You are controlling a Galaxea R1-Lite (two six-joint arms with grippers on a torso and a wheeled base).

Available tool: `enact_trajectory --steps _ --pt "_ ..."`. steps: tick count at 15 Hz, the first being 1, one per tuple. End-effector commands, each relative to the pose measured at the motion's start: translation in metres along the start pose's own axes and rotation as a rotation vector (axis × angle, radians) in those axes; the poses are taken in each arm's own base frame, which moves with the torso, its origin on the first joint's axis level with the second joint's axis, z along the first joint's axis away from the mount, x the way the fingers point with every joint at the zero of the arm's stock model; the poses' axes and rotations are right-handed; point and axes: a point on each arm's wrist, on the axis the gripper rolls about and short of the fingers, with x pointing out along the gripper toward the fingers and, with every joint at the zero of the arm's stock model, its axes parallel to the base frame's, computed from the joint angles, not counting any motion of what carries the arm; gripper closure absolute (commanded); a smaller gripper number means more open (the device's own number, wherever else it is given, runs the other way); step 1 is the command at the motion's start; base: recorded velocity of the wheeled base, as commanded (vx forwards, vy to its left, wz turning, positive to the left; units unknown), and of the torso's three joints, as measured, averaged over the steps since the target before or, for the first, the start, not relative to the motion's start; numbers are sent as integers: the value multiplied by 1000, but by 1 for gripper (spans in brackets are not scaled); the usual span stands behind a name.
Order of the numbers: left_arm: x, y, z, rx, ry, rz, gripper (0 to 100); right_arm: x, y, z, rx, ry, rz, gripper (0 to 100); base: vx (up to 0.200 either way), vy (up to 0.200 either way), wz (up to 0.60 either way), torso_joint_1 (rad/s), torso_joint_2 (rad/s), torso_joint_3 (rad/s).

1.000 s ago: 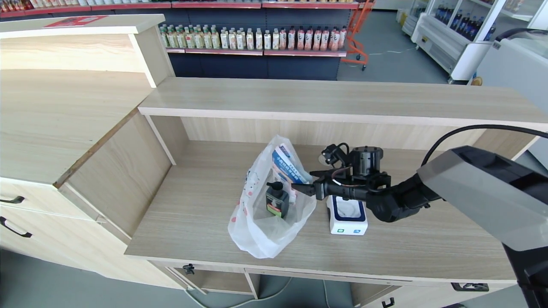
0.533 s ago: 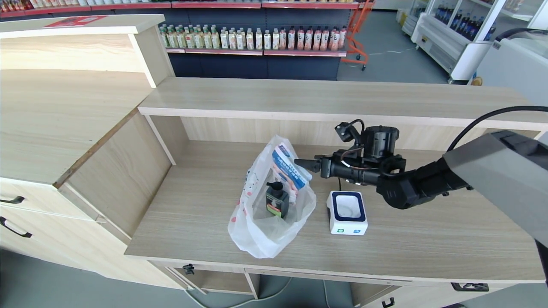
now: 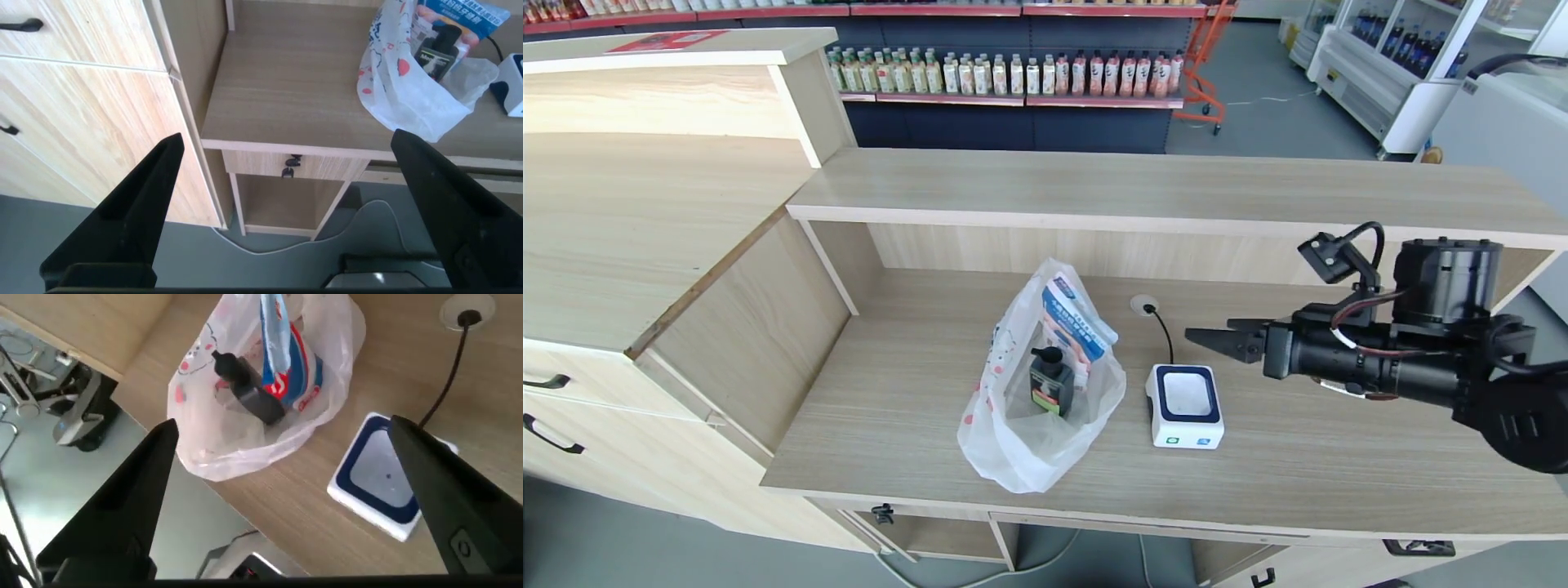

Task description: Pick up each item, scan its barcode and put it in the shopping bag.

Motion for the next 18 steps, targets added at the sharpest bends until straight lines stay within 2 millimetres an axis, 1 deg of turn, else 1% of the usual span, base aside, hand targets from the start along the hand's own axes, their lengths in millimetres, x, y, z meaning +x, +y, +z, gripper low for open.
enact_trajectory --steps 1,2,3,4,5,6,7,8,9,11,13,14,17,18 --pt "0 0 0 -1 -1 -1 0 -83 6 -10 -145 -36 -276 0 0 0 0 0 0 0" --pt "0 0 0 -1 -1 -1 0 -99 14 -18 -138 -37 -389 0 0 0 0 0 0 0" --pt "0 0 0 -1 -1 -1 0 -119 24 -36 -111 -29 -454 0 0 0 0 0 0 0" --pt "0 0 0 -1 -1 -1 0 -139 34 -54 -102 -27 -481 0 0 0 0 0 0 0" --pt "0 0 0 1 -1 1 0 -153 43 -65 -104 -37 -501 0 0 0 0 0 0 0" --pt "0 0 0 -1 -1 -1 0 -174 56 -86 -108 -57 -534 0 0 0 0 0 0 0" --pt "0 0 0 -1 -1 1 0 -187 66 -101 -110 -64 -545 0 0 0 0 0 0 0" --pt "0 0 0 -1 -1 -1 0 -194 72 -109 -105 -70 -547 0 0 0 0 0 0 0" --pt "0 0 0 -1 -1 -1 0 -214 89 -126 -101 -112 -554 0 0 0 0 0 0 0" --pt "0 0 0 -1 -1 -1 0 -232 106 -150 -110 -148 -545 0 0 0 0 0 0 0" --pt "0 0 0 -1 -1 1 0 -244 115 -174 -92 -187 -606 0 0 0 0 0 0 0" --pt "0 0 0 -1 -1 -1 0 -248 118 -177 -80 -207 -641 0 0 0 0 0 0 0" --pt "0 0 0 -1 -1 -1 0 -254 122 -182 -134 -291 -626 0 0 0 0 0 0 0" --pt "0 0 0 -1 -1 1 0 -254 122 -181 -146 -289 -626 0 0 0 0 0 0 0"
